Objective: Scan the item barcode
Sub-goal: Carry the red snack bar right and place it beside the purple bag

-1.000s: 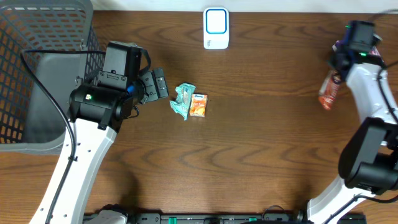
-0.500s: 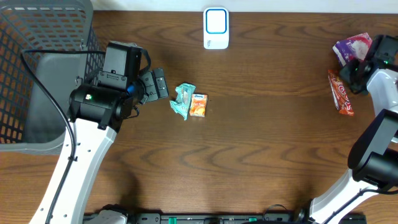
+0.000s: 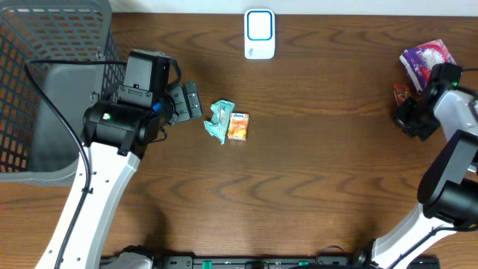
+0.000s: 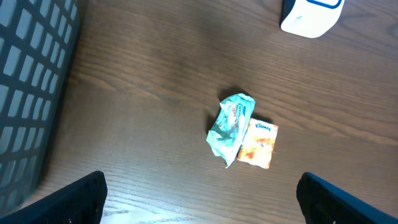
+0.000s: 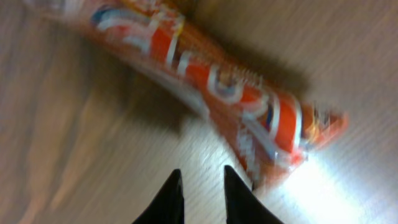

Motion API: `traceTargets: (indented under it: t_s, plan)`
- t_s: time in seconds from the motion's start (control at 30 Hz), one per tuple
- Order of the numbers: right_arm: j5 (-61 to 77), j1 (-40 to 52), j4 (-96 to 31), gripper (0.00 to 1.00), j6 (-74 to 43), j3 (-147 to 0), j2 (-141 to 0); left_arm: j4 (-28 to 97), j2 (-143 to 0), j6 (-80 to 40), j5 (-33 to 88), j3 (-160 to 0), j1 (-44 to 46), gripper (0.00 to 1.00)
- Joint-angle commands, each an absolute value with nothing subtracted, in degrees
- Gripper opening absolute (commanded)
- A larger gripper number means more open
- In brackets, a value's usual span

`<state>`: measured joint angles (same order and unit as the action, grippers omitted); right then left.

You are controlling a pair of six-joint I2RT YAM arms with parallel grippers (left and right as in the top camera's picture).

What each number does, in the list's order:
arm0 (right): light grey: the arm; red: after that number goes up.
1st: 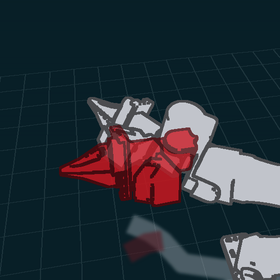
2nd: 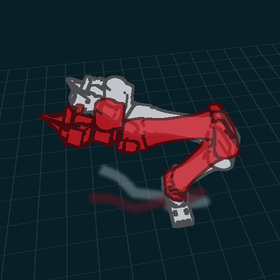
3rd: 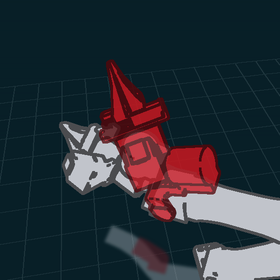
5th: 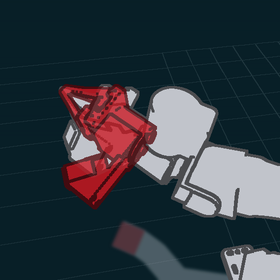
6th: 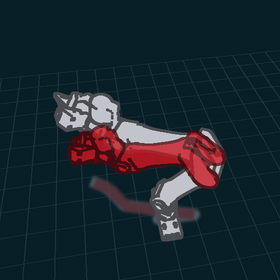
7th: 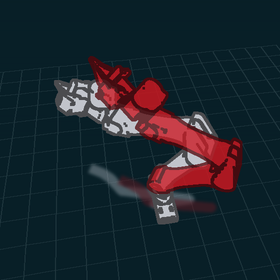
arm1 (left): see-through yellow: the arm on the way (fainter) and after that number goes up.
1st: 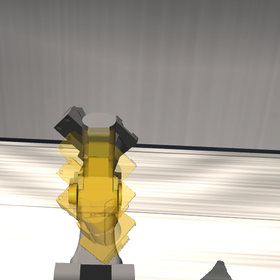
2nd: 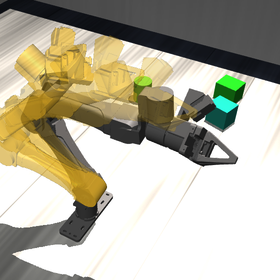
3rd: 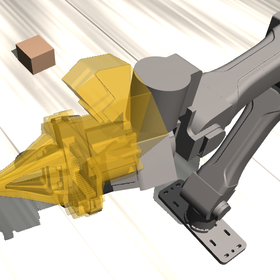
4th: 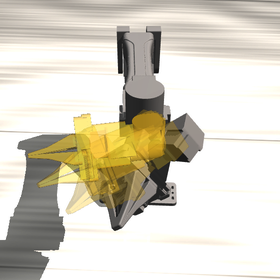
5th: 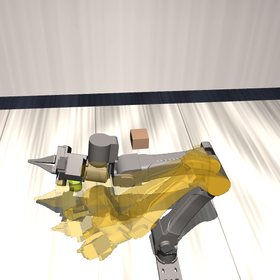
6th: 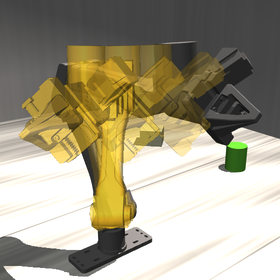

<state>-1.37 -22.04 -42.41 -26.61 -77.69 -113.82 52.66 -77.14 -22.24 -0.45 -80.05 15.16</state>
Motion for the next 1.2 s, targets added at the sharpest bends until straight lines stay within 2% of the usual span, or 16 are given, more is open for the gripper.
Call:
traceTargets:
  t_s: [0.0,0.1,0.23,0.33,0.4,0.63,0.7,0.8,1.03,1.17]
  plan:
    - [-5.8,-21.8,-36.4,0.2,-27.2,-74.1,-112.6,52.9,-77.1,-21.7,-1.6,-80.1,15.2,0.98]
    - [-7.3,-21.8,-27.6,0.28,-26.6,-71.2,-112.6,52.9,-77.1,-21.7,-1.6,-80.1,15.2,0.98]
    - [-12.7,-21.9,-17.8,0.28,-26.0,-69.7,-112.6,52.9,-77.1,-21.7,-1.6,-80.1,15.2,0.98]
    - [-13.8,-21.8,-9.9,0.44,-15.9,-71.5,-112.2,52.9,-77.1,-21.7,-1.6,-80.1,15.2,0.98]
    - [-13.8,-21.7,-11.3,0.48,-11.5,-75.6,-111.3,52.9,-77.1,-21.7,-1.6,-80.1,15.2,0.98]
    - [-5.5,-21.4,-32.6,0.42,-10.7,-93.1,-109.0,52.9,-77.1,-21.7,-1.6,-80.1,15.2,0.98]
    - [-7.4,-21.4,-36.9,0.39,-11.0,-94.3,-109.0,52.9,-77.1,-21.7,-1.6,-80.1,15.2,0.98]
    - [-13.8,-22.0,-40.1,0.41,-18.7,-92.1,-109.2,52.9,-77.1,-21.7,-1.6,-80.1,15.2,0.98]
    - [-13.8,-24.5,-31.3,0.33,-29.8,-75.7,-109.8,52.9,-77.1,-21.7,-1.6,-80.1,15.2,0.98]
    - [-14.5,-25.7,-21.1,0.21,-33.0,-67.8,-109.8,52.9,-77.1,-21.7,-1.6,-80.1,15.2,0.98]
